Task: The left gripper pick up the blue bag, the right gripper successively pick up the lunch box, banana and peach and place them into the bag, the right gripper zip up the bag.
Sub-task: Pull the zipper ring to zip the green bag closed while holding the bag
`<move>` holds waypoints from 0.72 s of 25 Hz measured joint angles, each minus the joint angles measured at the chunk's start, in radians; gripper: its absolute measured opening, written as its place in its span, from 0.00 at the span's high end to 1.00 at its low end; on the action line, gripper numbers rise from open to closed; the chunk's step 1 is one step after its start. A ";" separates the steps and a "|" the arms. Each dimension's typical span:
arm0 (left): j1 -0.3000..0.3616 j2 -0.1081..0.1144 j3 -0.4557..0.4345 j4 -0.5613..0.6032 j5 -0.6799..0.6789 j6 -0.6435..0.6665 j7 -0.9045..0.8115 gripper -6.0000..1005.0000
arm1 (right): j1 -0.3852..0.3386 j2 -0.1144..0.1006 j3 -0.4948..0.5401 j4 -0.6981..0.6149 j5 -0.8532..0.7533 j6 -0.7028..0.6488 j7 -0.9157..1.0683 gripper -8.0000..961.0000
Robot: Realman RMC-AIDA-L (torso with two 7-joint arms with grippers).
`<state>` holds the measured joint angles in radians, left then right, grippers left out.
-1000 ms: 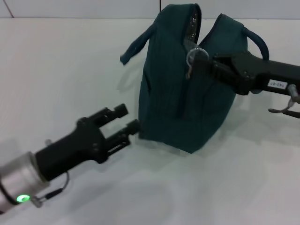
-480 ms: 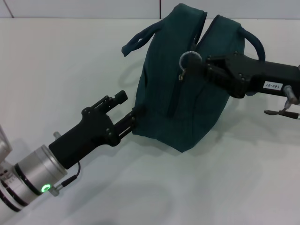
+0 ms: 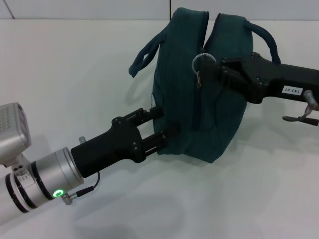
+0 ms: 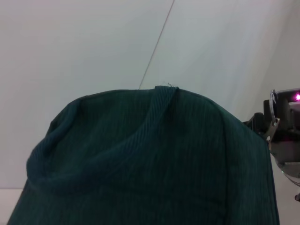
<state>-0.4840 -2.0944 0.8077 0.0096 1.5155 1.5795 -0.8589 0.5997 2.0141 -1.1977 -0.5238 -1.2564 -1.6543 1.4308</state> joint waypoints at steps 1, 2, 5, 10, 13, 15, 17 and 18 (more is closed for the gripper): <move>0.000 0.000 0.002 0.001 0.000 0.000 -0.004 0.37 | 0.000 0.000 0.001 -0.002 0.001 -0.001 0.000 0.99; 0.000 0.000 0.003 0.002 0.000 -0.001 -0.007 0.37 | 0.002 0.000 0.002 -0.004 0.001 -0.003 -0.001 0.99; 0.001 -0.002 0.003 0.000 0.000 -0.012 -0.008 0.37 | 0.009 0.000 0.006 -0.004 0.020 -0.004 -0.005 0.99; 0.000 -0.009 0.003 -0.010 -0.003 -0.037 0.003 0.37 | 0.006 0.004 0.007 0.005 0.068 0.014 -0.025 0.99; 0.002 -0.009 0.002 -0.010 -0.006 -0.038 0.003 0.37 | 0.004 0.005 0.007 0.005 0.070 0.020 -0.025 0.99; 0.002 -0.009 0.001 -0.011 -0.006 -0.032 0.003 0.37 | 0.003 0.007 0.005 0.006 0.070 0.021 -0.025 0.99; 0.000 -0.009 0.002 -0.011 -0.006 -0.023 0.004 0.38 | 0.004 0.008 0.003 0.012 0.071 0.021 -0.026 0.99; -0.002 -0.009 0.002 -0.011 -0.006 -0.021 0.004 0.40 | 0.005 0.009 0.002 0.016 0.071 0.021 -0.028 0.99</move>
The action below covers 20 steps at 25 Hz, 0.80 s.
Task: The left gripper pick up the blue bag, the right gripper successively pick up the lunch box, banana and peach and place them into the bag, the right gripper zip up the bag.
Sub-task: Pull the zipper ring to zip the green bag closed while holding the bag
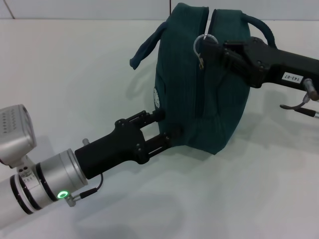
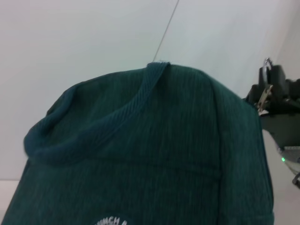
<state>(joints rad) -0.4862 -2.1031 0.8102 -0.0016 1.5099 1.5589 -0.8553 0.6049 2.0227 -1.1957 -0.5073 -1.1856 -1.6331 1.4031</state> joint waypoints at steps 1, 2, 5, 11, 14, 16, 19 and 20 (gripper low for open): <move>-0.003 0.000 0.000 0.000 0.001 0.000 0.000 0.41 | 0.002 0.000 -0.001 0.004 0.001 0.000 -0.002 0.99; -0.005 -0.001 0.000 -0.001 0.002 0.000 0.000 0.42 | 0.004 0.000 -0.002 0.009 0.004 0.000 -0.004 0.99; -0.009 -0.004 -0.001 -0.009 -0.001 -0.010 0.016 0.46 | 0.006 0.002 -0.006 0.014 0.011 -0.001 -0.008 0.99; -0.014 -0.005 -0.005 -0.027 -0.004 -0.019 0.073 0.53 | 0.006 0.004 -0.009 0.022 0.012 -0.008 -0.009 0.99; -0.014 -0.005 -0.006 -0.027 -0.010 -0.021 0.078 0.58 | 0.004 0.004 -0.010 0.031 0.012 -0.008 -0.009 0.99; -0.014 -0.005 -0.007 -0.028 -0.017 -0.021 0.078 0.63 | 0.001 0.003 -0.010 0.031 0.012 -0.008 -0.009 0.99; -0.014 -0.005 -0.007 -0.028 -0.023 -0.022 0.078 0.69 | -0.004 0.002 -0.010 0.033 0.012 -0.006 -0.008 0.99; -0.014 -0.005 -0.007 -0.028 -0.024 -0.022 0.078 0.71 | -0.004 0.002 -0.010 0.035 0.012 -0.005 -0.008 0.99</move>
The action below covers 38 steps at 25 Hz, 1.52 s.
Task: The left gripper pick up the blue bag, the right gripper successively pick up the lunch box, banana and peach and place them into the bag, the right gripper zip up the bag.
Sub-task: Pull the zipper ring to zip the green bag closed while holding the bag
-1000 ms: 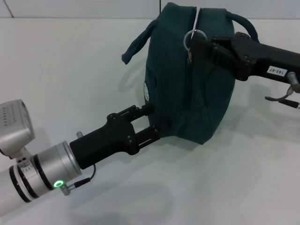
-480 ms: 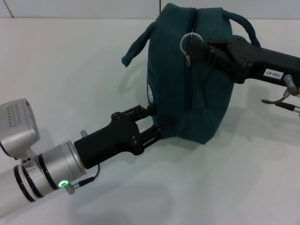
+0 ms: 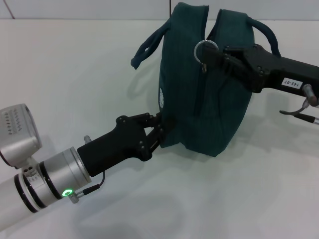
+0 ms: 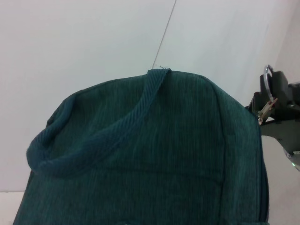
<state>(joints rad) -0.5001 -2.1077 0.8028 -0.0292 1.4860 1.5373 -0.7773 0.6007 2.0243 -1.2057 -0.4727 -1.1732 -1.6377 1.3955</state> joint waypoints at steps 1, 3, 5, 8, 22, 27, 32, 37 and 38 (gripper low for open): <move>0.000 0.000 0.000 0.000 0.000 0.000 0.001 0.73 | 0.000 0.000 0.000 0.004 0.000 0.003 0.001 0.99; 0.000 0.000 0.000 -0.002 0.000 0.000 0.007 0.77 | 0.000 -0.001 0.002 0.008 0.000 0.007 0.001 0.99; 0.000 0.000 0.000 -0.009 0.000 0.000 0.025 0.80 | 0.000 -0.001 0.005 0.008 0.000 0.014 0.001 0.99; 0.000 0.000 0.002 -0.016 0.004 0.000 0.044 0.84 | -0.001 0.000 0.010 0.016 0.022 0.030 0.004 0.99; 0.018 0.001 0.023 -0.061 0.061 0.000 0.204 0.92 | -0.004 -0.005 0.011 0.097 0.148 0.073 0.006 0.99; 0.017 0.004 0.023 -0.059 0.068 0.007 0.199 0.91 | -0.005 -0.006 0.004 0.115 0.165 0.075 0.006 0.99; 0.012 0.004 0.014 -0.062 0.040 0.019 0.182 0.89 | -0.005 -0.006 -0.023 0.116 0.160 0.074 0.000 0.99; 0.007 0.002 0.013 -0.065 0.029 0.072 0.180 0.87 | -0.009 -0.007 -0.026 0.117 0.158 0.074 0.000 0.99; 0.004 0.001 0.013 -0.066 0.029 0.083 0.180 0.87 | -0.010 -0.008 -0.026 0.117 0.158 0.073 0.000 0.99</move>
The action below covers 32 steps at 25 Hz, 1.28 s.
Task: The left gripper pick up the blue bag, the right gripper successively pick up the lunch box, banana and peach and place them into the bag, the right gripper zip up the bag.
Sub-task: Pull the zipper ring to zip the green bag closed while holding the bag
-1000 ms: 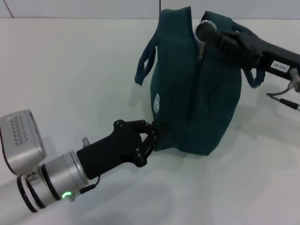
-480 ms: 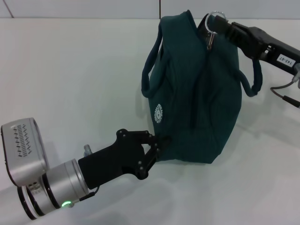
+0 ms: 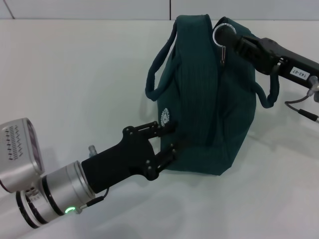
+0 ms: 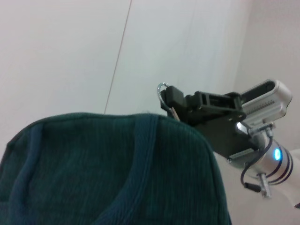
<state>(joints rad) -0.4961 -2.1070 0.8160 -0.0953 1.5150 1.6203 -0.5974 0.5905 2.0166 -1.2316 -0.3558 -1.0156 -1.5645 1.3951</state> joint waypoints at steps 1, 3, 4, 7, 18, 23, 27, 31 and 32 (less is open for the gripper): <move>0.000 0.000 0.000 0.000 0.000 0.000 0.000 0.83 | 0.000 0.000 0.000 0.000 0.000 -0.001 0.000 0.99; -0.010 -0.001 -0.004 -0.009 -0.004 0.005 0.000 0.74 | -0.001 0.001 -0.001 0.000 0.000 -0.005 0.000 0.99; -0.016 -0.001 -0.008 -0.017 -0.007 0.006 0.000 0.70 | -0.001 0.001 -0.002 0.000 -0.001 -0.006 0.000 0.99; -0.044 -0.001 -0.041 -0.049 -0.013 0.007 -0.004 0.58 | -0.003 0.002 -0.004 0.002 -0.001 -0.007 -0.001 0.99; -0.078 -0.001 -0.073 -0.045 -0.002 -0.041 -0.081 0.63 | -0.009 0.002 -0.011 0.005 -0.002 -0.010 -0.002 0.99; -0.073 -0.001 -0.072 -0.051 0.005 -0.094 -0.077 0.77 | -0.017 0.000 -0.005 0.004 0.010 -0.011 0.007 0.99; -0.070 -0.001 -0.072 -0.058 0.025 -0.110 -0.064 0.85 | -0.017 0.000 -0.004 0.005 0.022 -0.004 0.042 0.99; -0.073 -0.001 -0.072 -0.064 0.039 -0.108 -0.054 0.91 | -0.016 0.000 -0.004 0.004 0.022 0.011 0.047 0.99; -0.073 -0.001 -0.072 -0.064 0.045 -0.107 -0.049 0.92 | -0.016 0.000 -0.003 0.002 0.023 0.020 0.047 0.99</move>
<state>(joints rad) -0.5689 -2.1076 0.7439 -0.1593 1.5598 1.5137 -0.6466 0.5743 2.0171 -1.2344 -0.3539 -0.9924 -1.5440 1.4424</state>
